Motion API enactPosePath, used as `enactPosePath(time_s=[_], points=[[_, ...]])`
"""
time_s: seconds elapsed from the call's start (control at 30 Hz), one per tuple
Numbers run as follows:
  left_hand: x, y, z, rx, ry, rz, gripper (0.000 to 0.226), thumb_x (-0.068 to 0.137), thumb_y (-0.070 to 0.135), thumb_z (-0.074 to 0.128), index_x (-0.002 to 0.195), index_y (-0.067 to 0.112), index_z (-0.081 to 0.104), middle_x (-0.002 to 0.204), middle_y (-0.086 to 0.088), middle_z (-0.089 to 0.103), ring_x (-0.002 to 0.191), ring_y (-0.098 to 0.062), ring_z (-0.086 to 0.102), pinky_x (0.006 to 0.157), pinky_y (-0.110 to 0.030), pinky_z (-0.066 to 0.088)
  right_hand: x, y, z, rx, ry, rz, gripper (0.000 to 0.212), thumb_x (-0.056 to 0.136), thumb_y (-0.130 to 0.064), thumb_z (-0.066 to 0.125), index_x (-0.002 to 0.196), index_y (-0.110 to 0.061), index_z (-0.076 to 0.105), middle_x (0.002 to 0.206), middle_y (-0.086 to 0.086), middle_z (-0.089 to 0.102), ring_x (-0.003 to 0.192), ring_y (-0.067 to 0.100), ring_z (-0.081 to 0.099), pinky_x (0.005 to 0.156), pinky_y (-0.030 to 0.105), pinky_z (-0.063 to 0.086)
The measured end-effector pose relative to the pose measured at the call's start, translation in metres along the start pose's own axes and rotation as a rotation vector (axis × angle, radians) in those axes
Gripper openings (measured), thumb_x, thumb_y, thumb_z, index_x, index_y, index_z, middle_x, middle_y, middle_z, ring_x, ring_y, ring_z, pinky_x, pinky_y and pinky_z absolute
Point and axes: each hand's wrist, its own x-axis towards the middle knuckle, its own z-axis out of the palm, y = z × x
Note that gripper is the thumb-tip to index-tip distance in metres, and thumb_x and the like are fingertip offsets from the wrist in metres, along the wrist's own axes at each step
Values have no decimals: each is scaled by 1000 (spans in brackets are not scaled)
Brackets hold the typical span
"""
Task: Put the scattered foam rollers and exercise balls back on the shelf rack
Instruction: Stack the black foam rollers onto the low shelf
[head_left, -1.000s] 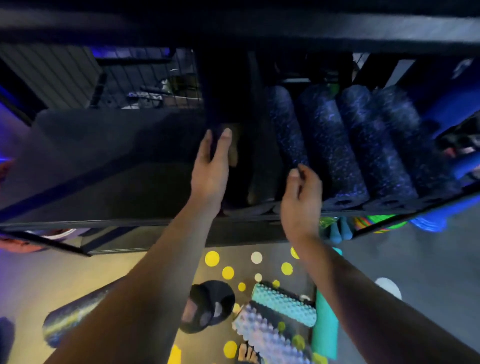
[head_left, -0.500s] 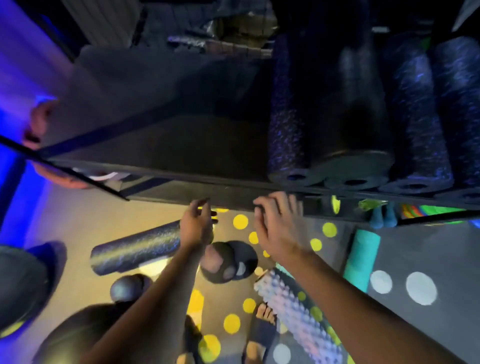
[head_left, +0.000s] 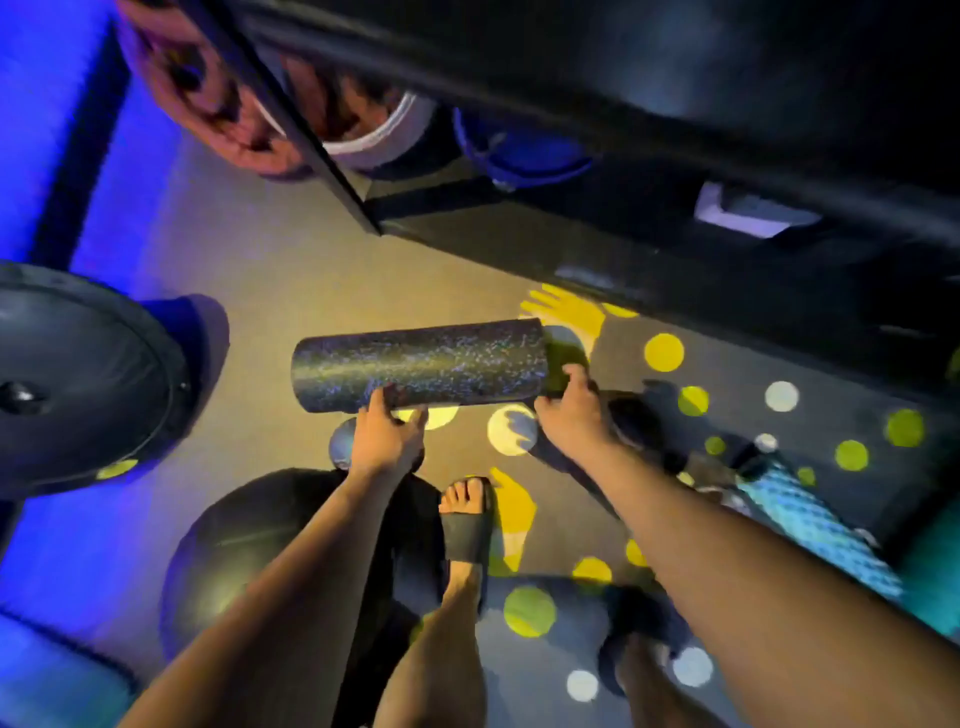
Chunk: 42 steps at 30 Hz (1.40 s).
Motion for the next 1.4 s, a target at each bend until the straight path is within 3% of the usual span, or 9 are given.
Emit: enactPosePath(time_s=[0.17,0.33,0.47,0.6,0.7,0.83,0.97,1.1,1.4], points=[[147,-61,-18,-15,293,-164,103,89,56,71,159,0,20,158,-31,30,148,-43,28,123,-46,23,123,1,81,281,72,220,94,87,-54,71,157,-13,23,155,14,40,139,38,43,110,45,39],[203,-99,-44,-387,172,-333,117,71,69,80,155,6,28,149,-13,47,130,-26,55,101,-38,47,143,42,105,549,69,269,103,57,-67,88,141,-23,47,132,-4,58,116,20,59,99,33,48],[145,-94,-56,-322,285,-349,129,46,99,61,130,1,60,132,-20,58,122,-36,59,106,-49,49,78,68,85,667,165,317,91,36,-83,83,108,-29,70,119,-8,71,108,16,68,99,41,55],[47,-50,-90,-383,326,-399,87,79,74,68,126,1,57,134,-24,55,126,-38,55,111,-49,42,-30,35,11,770,140,327,71,73,-61,82,131,-26,63,126,-14,63,115,13,60,104,38,50],[-24,-20,-117,-488,325,-287,71,80,70,71,113,11,51,121,-16,60,113,-31,61,104,-46,47,-83,36,-37,730,275,306,100,44,-88,78,128,-36,61,126,-15,67,119,16,62,103,44,52],[-105,20,-144,-724,277,-171,80,58,84,75,97,20,48,103,-5,60,100,-24,65,97,-55,55,-163,21,-112,947,339,248,70,54,-72,87,105,-31,65,105,-11,76,99,21,74,88,55,59],[-171,29,-142,-820,250,-112,83,49,90,76,91,24,48,104,-6,59,106,-29,67,94,-62,55,-222,48,-169,958,450,134,80,48,-82,83,109,-32,65,103,-15,75,98,14,72,91,47,59],[-279,72,-118,-888,120,-35,55,84,70,67,113,25,61,121,-3,59,113,-29,60,86,-59,56,-295,79,-249,905,636,-33,60,72,-56,84,115,-18,65,112,-8,71,103,12,67,90,25,50],[-494,214,-17,-863,-365,96,52,91,69,56,123,29,67,125,5,69,116,-26,65,83,-57,60,-404,170,-440,1163,876,86,138,55,-69,87,158,-23,8,160,14,29,143,28,38,120,46,31]])
